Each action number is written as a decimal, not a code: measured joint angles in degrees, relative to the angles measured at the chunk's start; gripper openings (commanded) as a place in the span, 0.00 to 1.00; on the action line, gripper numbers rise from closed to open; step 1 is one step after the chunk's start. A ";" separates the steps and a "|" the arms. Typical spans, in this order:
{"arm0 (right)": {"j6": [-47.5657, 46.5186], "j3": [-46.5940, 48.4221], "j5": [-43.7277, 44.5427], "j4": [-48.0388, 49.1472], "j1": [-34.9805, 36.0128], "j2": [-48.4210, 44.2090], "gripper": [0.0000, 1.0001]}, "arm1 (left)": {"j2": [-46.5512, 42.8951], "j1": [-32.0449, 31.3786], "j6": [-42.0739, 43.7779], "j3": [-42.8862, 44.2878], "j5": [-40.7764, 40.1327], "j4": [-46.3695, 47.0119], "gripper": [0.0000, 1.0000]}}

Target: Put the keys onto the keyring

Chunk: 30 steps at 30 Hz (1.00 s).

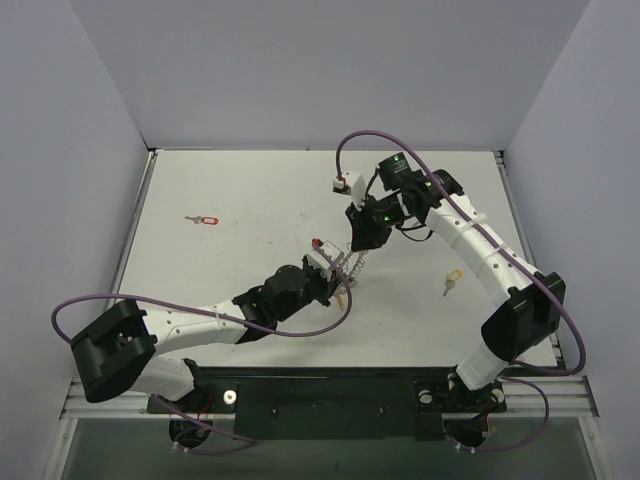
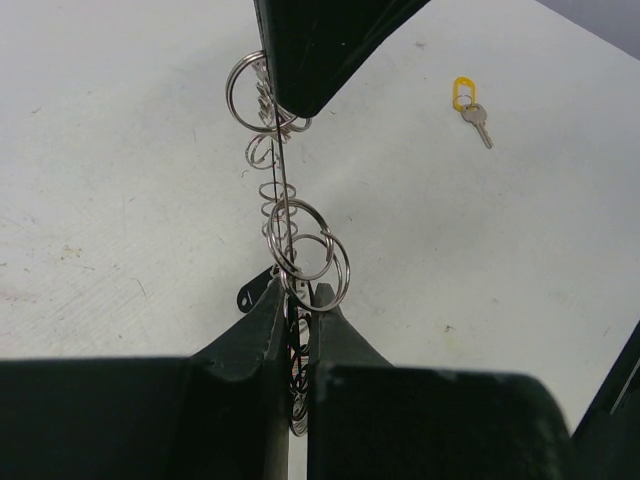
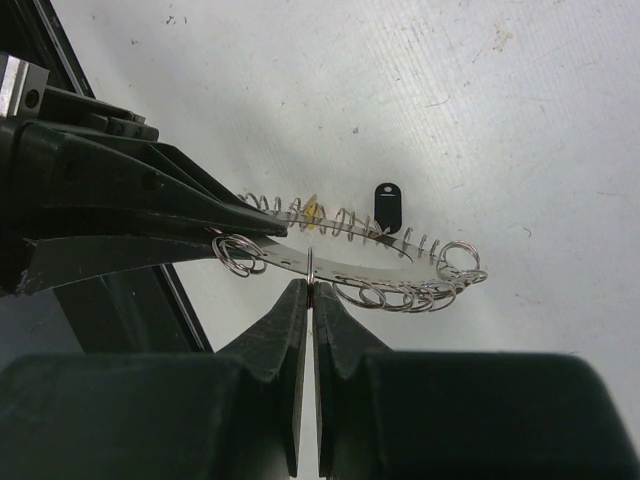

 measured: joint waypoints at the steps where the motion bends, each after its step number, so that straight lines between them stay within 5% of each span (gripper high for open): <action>1: -0.44 0.72 0.00 -0.85 0.02 0.46 0.00 | -0.07 0.00 0.17 0.04 0.00 -0.20 0.00; 25: -5.38 8.79 2.03 -13.75 1.25 6.82 0.00 | -1.88 -0.04 4.28 0.33 0.90 -4.98 0.01; 28: -7.43 11.69 2.08 -16.85 1.42 8.66 0.00 | -2.51 -0.04 4.68 0.33 1.49 -5.55 0.34; 30: -9.01 13.35 2.10 -19.15 1.68 10.10 0.00 | -3.19 -0.02 4.52 0.26 1.99 -6.29 0.46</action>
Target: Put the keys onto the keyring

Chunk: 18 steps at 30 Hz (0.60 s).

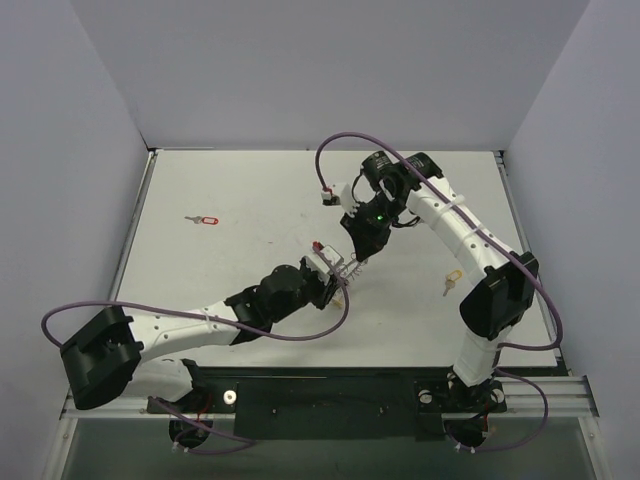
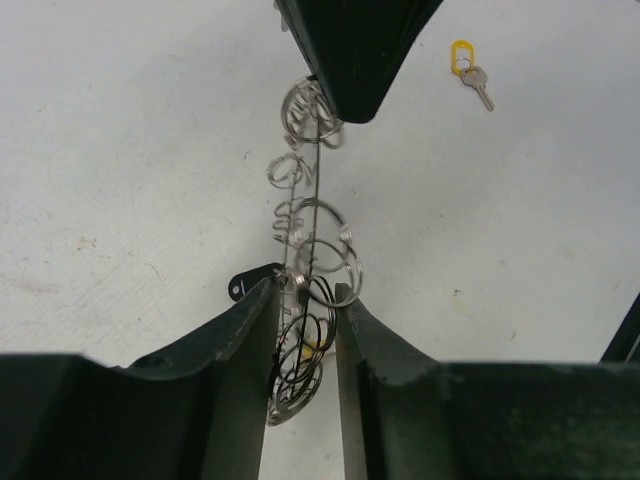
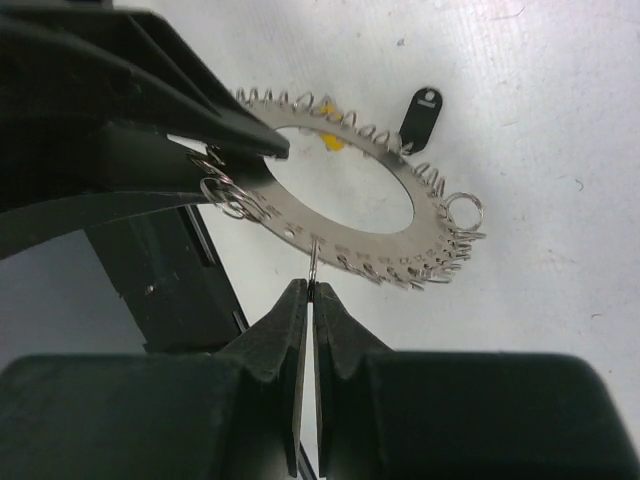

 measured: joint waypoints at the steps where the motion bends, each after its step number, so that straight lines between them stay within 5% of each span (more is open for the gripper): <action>1: -0.74 0.48 0.17 -1.09 0.28 0.57 0.00 | -0.57 0.02 -0.22 -0.11 0.09 -0.31 0.47; 10: -6.73 1.05 1.38 -8.28 2.12 2.56 0.00 | -11.67 0.87 -4.35 -5.44 2.36 1.64 0.51; 18: -14.08 1.16 0.28 -10.01 3.04 2.56 0.00 | -12.85 7.30 -10.38 -16.50 9.68 21.22 0.43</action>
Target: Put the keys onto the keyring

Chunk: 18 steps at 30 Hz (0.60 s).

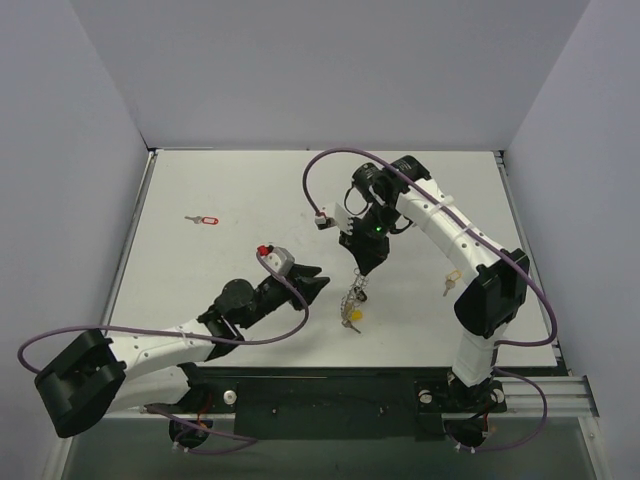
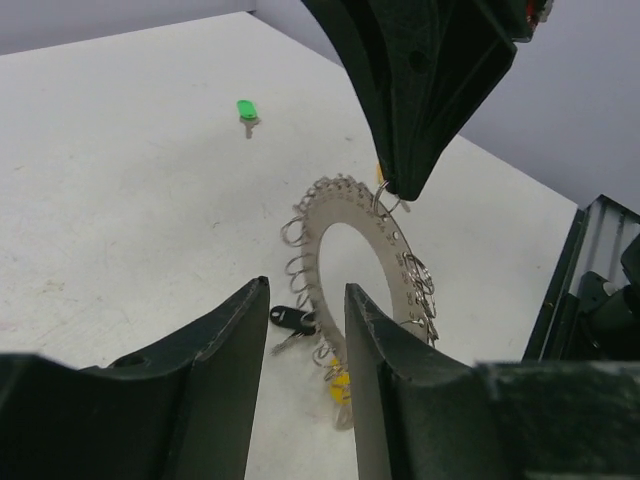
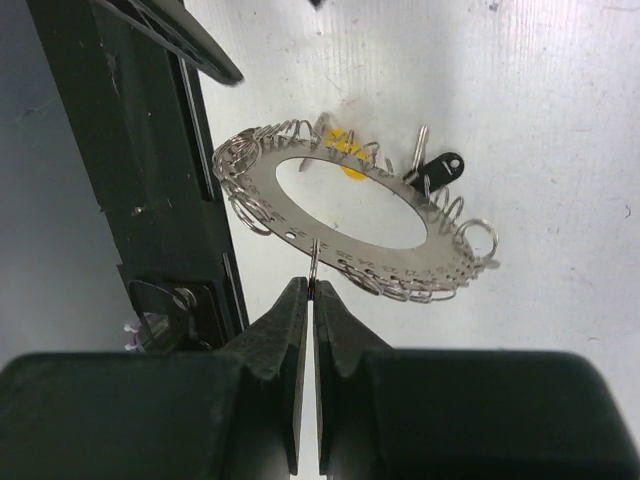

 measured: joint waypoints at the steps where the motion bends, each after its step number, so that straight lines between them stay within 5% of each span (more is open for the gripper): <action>1: -0.61 0.04 -0.04 -0.04 0.22 0.00 0.00 | 1.42 0.48 -0.42 -0.50 1.49 2.64 0.39; 10: -5.66 0.57 -1.01 -0.33 1.88 0.00 0.00 | 15.32 2.49 -4.22 1.51 14.97 22.18 0.31; 18: -8.07 0.57 -2.05 -0.35 2.05 0.00 0.00 | 17.07 2.56 -5.44 3.80 21.53 27.04 0.30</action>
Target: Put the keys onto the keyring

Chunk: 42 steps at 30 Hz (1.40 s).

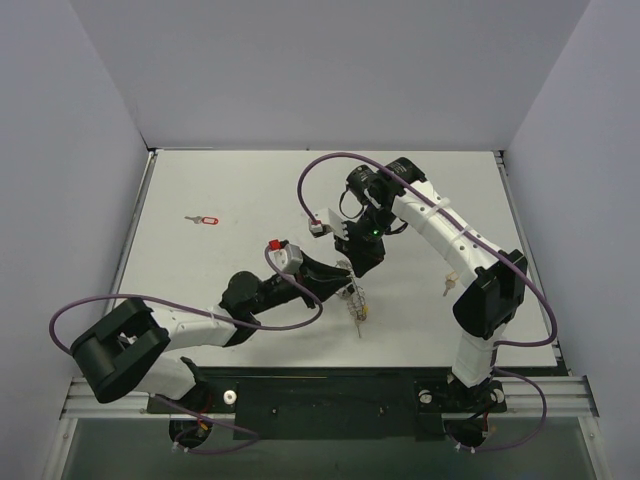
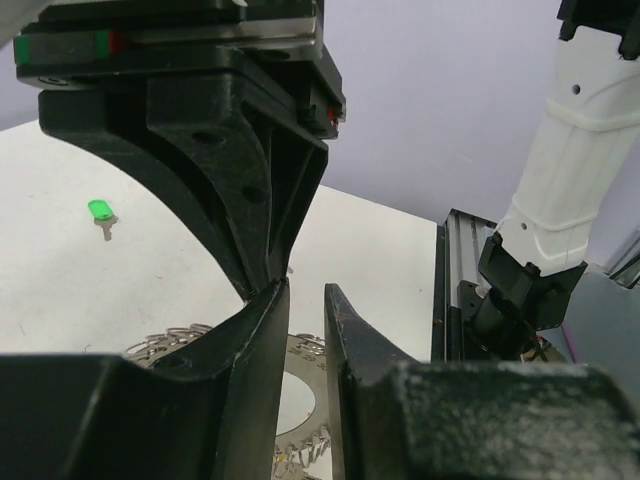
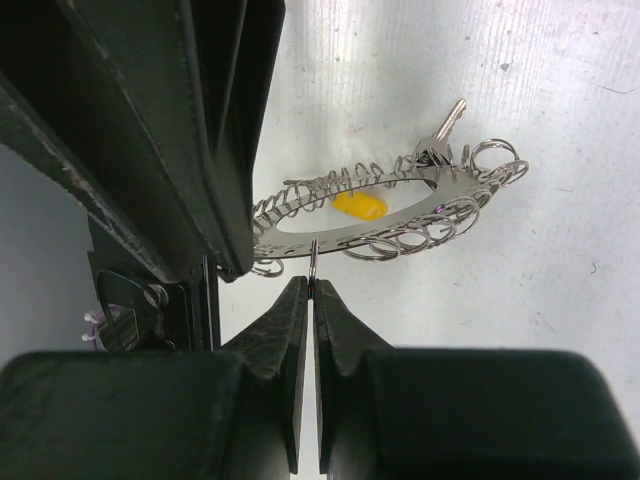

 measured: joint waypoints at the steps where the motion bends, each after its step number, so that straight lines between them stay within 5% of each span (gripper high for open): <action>1: -0.20 0.00 -0.07 0.00 0.00 0.00 0.00 | 0.00 0.00 0.13 0.24 0.33 -0.02 0.30; 42: -3.63 0.00 -1.79 -0.02 0.07 -0.04 0.00 | -2.86 2.19 11.23 3.91 0.35 -15.26 0.37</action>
